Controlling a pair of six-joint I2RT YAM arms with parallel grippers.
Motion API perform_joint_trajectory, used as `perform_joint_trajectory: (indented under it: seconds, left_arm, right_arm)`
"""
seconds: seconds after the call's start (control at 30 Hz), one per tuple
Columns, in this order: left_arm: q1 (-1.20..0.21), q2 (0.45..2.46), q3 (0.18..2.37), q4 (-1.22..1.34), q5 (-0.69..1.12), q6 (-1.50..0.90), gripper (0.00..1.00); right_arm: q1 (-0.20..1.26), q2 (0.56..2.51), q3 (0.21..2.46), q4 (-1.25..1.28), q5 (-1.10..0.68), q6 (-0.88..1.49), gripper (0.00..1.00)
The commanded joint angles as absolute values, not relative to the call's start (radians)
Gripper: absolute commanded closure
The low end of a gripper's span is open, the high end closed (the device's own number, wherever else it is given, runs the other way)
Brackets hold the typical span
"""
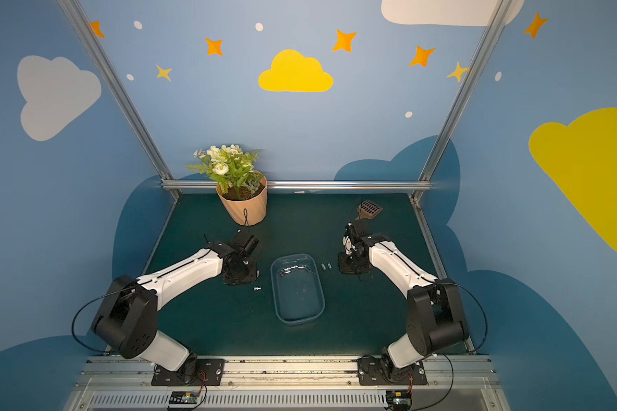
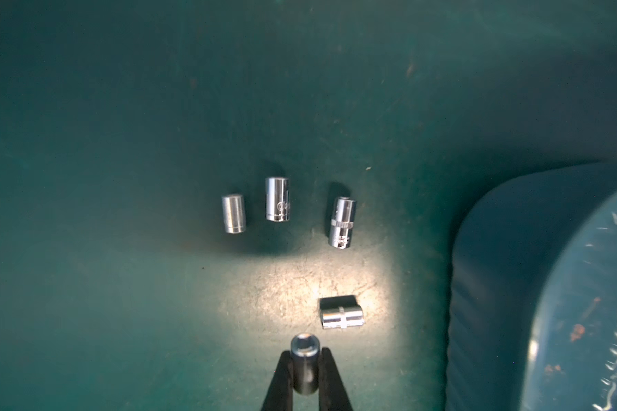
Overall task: Take out the socket from the storage box
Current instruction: Place the socket head at the center of the board.
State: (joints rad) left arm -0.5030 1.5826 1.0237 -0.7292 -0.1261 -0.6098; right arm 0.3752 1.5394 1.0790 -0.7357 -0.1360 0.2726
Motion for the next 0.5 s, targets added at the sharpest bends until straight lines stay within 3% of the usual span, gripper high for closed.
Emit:
perform_joint_trajectory:
  seconds: [0.0, 0.47]
  left_arm:
    - [-0.498, 1.628, 1.006, -0.693, -0.103, -0.62, 0.88]
    - [-0.462, 1.699, 0.96, -0.633, -0.081, -0.598, 0.88]
  right_arm:
    - [0.382, 1.549, 1.106, -0.742, -0.128, 0.277, 0.77]
    - [0.383, 1.551, 1.108, -0.75, -0.114, 0.278, 0.77]
